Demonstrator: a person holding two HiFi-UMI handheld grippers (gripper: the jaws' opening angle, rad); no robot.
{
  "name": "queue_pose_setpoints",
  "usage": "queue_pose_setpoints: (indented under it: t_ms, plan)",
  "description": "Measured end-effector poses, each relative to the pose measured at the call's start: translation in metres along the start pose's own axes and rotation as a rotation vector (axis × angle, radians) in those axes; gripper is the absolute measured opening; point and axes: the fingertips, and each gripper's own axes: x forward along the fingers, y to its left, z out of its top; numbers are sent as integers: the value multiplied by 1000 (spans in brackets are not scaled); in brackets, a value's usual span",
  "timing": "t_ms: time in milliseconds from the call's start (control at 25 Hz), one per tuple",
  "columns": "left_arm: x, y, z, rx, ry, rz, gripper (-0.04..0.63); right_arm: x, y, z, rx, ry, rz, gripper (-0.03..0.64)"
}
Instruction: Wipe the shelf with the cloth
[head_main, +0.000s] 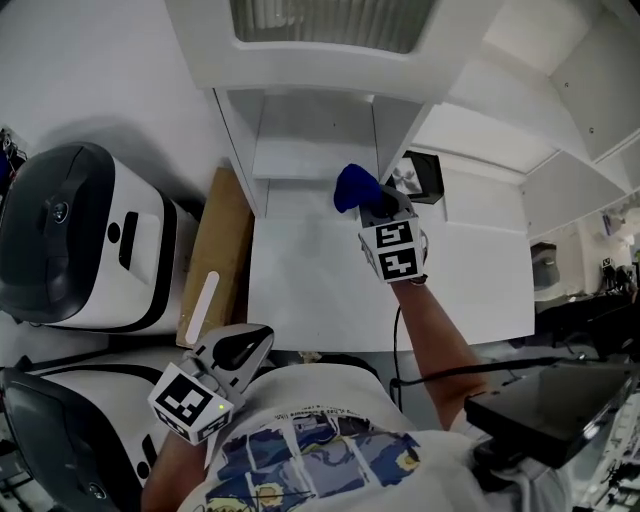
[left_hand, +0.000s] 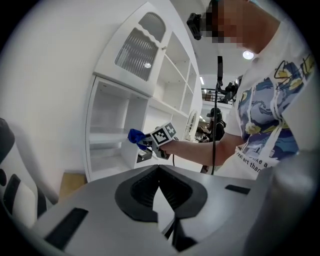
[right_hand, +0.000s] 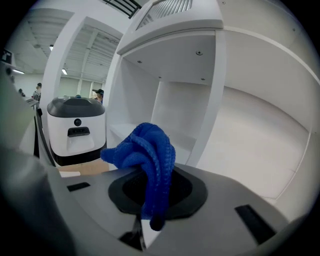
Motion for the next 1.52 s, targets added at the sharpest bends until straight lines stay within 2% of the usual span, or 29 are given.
queue_pose_setpoints:
  t_ms: [160, 400, 600, 1000, 1520]
  plan:
    - [13, -7, -6, -27, 8, 11, 12, -13, 4, -37, 21, 30, 53, 66]
    - [16, -19, -15, -31, 29, 4, 12, -37, 30, -84, 131, 86, 171, 66]
    - [9, -34, -16, 14, 18, -37, 11, -73, 63, -106, 192, 116, 223, 66]
    - [-55, -67, -39, 52, -2, -76, 11, -153, 141, -118, 210, 118, 251, 66]
    - [-131, -111, -84, 29, -49, -112, 11, -256, 234, -123, 200, 109, 270, 66]
